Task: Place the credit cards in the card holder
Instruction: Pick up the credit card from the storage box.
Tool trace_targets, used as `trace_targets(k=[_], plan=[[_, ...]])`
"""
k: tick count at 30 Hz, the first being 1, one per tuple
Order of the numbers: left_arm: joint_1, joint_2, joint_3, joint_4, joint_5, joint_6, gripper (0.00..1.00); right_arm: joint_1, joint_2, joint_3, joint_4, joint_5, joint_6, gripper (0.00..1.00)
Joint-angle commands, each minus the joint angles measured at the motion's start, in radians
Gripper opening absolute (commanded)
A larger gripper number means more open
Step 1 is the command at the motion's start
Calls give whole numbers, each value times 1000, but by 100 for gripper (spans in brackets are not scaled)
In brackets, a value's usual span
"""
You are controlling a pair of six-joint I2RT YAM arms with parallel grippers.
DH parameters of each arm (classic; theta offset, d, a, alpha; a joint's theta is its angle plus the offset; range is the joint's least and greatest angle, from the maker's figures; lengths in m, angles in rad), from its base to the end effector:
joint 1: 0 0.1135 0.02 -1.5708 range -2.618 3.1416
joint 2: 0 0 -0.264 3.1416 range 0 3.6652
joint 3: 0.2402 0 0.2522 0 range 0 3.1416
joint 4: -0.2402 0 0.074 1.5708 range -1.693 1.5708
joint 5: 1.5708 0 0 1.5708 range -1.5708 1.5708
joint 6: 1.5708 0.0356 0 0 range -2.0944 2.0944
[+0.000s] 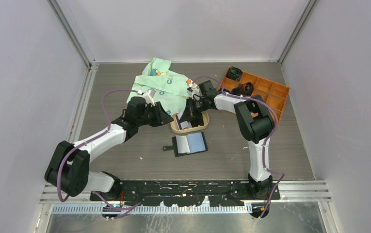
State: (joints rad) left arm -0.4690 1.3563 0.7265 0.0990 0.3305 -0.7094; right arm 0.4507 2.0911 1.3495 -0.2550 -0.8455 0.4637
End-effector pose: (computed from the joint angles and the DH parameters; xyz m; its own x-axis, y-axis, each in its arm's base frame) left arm 0.2534 -0.1414 0.2212 -0.7837 -0.2936 -0.5473 0.2197 0.6933 -0.6864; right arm 0.3713 0.2093 0.1394 -0.9689 -0.1392 -0.2048 -0.2476 0.5393 0.8049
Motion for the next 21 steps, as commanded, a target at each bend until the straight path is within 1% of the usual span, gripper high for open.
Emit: trace_targets(k=[1, 9, 21], plan=[[7, -62, -30, 16, -13, 25, 37, -3, -47, 2, 44, -81, -12, 13], [9, -86, -58, 20, -14, 25, 37, -7, -28, 8, 38, -72, -2, 26], [9, -86, -70, 29, -8, 21, 37, -25, -27, 16, 1, -33, -14, 28]])
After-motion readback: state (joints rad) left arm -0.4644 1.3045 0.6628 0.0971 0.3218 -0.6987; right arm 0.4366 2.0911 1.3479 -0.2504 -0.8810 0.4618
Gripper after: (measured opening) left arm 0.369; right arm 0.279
